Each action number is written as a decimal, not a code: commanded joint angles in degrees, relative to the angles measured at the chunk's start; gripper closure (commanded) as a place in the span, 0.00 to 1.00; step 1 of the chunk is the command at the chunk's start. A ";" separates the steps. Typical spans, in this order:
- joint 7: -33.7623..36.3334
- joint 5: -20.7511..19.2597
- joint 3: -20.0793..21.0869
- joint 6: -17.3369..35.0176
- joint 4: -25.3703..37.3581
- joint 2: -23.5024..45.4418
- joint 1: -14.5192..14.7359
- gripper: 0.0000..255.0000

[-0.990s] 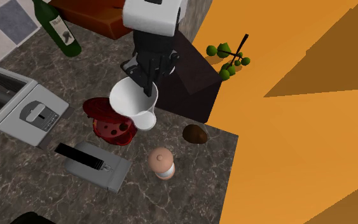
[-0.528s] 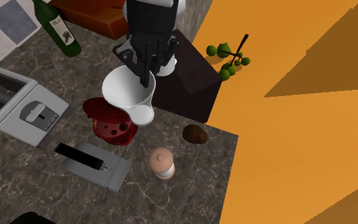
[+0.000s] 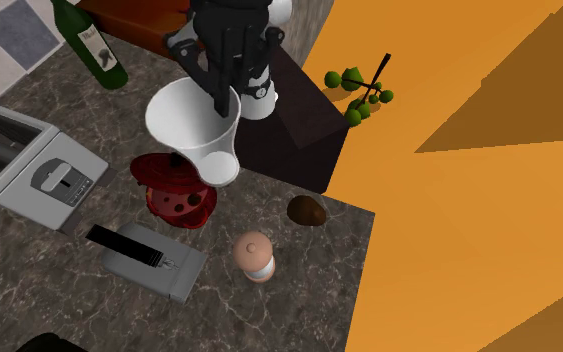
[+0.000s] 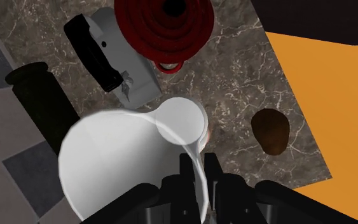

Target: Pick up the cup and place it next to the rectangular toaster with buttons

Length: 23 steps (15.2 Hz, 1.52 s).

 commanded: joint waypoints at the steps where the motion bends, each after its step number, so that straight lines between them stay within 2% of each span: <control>1: -1.09 -0.32 -0.65 -0.51 -0.52 -1.33 -0.40 1.00; 12: -12.68 -5.74 -8.86 -2.14 -9.02 -15.22 -5.39 1.00; 23: -26.36 -12.47 -19.22 -4.31 -9.70 -23.36 -10.28 1.00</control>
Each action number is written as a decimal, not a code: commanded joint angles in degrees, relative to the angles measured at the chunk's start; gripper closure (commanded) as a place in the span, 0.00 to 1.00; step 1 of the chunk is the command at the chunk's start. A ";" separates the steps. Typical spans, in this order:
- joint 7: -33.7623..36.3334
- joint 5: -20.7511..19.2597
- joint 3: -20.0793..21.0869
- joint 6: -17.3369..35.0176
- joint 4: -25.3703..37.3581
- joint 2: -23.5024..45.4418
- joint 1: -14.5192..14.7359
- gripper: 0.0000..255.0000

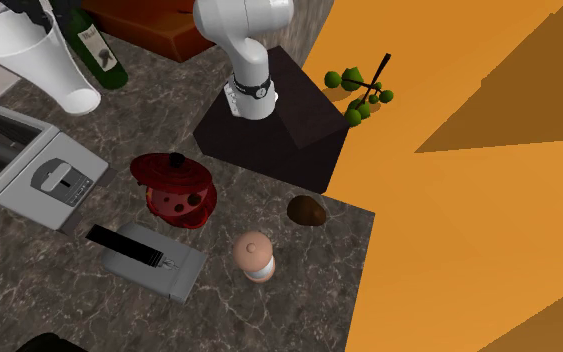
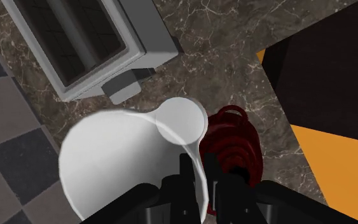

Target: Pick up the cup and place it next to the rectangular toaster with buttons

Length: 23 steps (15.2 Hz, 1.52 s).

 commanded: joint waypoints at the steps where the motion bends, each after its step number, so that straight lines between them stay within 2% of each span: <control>1: -2.62 -1.21 -2.08 -0.24 0.64 -0.73 -0.64 1.00; 7: -10.63 -4.72 -8.72 -0.92 3.85 -2.10 -2.04 1.00; 13: -18.74 -7.67 -16.02 -1.26 9.27 -1.76 -1.91 1.00; 18: -25.52 -9.56 -22.75 -1.47 15.51 -0.53 -0.17 1.00; 23: -32.32 -10.90 -30.31 -1.86 23.44 1.17 3.45 1.00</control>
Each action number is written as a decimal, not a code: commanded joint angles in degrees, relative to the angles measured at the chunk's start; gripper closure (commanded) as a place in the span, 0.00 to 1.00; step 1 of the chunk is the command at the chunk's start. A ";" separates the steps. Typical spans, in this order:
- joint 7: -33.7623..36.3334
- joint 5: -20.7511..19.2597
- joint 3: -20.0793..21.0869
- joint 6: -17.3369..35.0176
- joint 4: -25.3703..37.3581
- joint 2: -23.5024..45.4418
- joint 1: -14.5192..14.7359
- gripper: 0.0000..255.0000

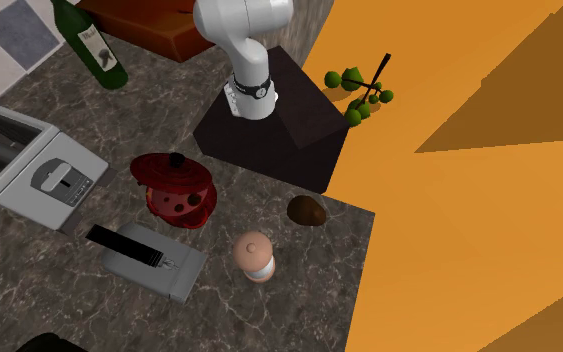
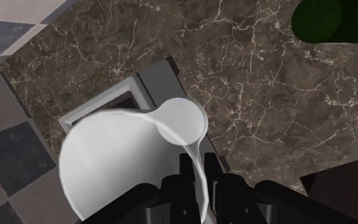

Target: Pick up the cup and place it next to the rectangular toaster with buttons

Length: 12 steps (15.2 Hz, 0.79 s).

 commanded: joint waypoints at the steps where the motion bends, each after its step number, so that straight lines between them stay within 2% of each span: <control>1: -2.85 -0.55 -3.26 -0.17 3.39 0.60 1.76 1.00; 2: -3.82 -0.72 -4.47 -0.29 4.76 0.83 2.55 1.00; 12: -2.10 -3.61 -6.19 5.48 -3.74 -2.37 0.17 1.00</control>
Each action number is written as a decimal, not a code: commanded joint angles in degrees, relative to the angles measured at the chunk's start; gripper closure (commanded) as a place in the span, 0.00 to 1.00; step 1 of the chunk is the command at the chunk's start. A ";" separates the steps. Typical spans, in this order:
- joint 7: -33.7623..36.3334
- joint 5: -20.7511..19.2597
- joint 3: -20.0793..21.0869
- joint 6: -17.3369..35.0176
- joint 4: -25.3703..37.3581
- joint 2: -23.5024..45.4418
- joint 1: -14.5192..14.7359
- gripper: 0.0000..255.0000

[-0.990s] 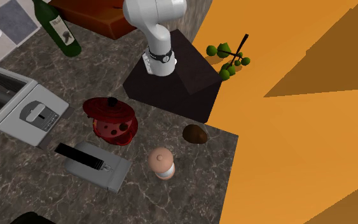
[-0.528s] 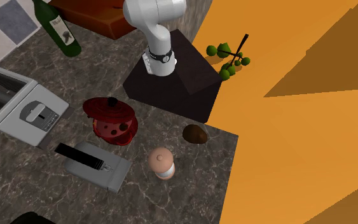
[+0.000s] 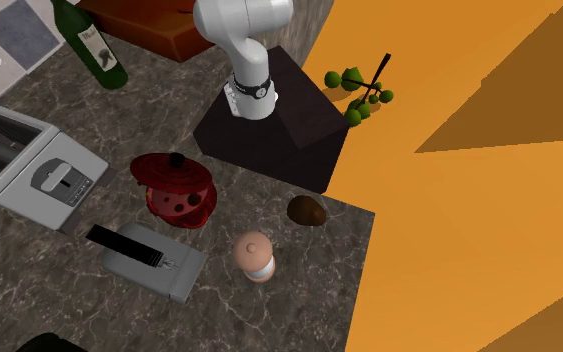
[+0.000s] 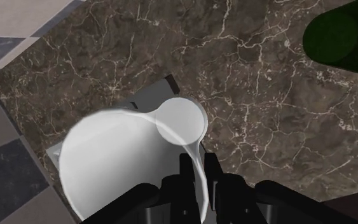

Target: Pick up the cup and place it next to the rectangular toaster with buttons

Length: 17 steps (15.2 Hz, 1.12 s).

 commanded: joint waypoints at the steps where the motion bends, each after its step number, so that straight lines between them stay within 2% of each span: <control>1: 0.29 -0.57 -0.31 1.06 -1.57 -0.59 -0.53 1.00; 17: 2.62 -6.04 -5.89 10.16 -12.12 -3.81 -2.46 1.00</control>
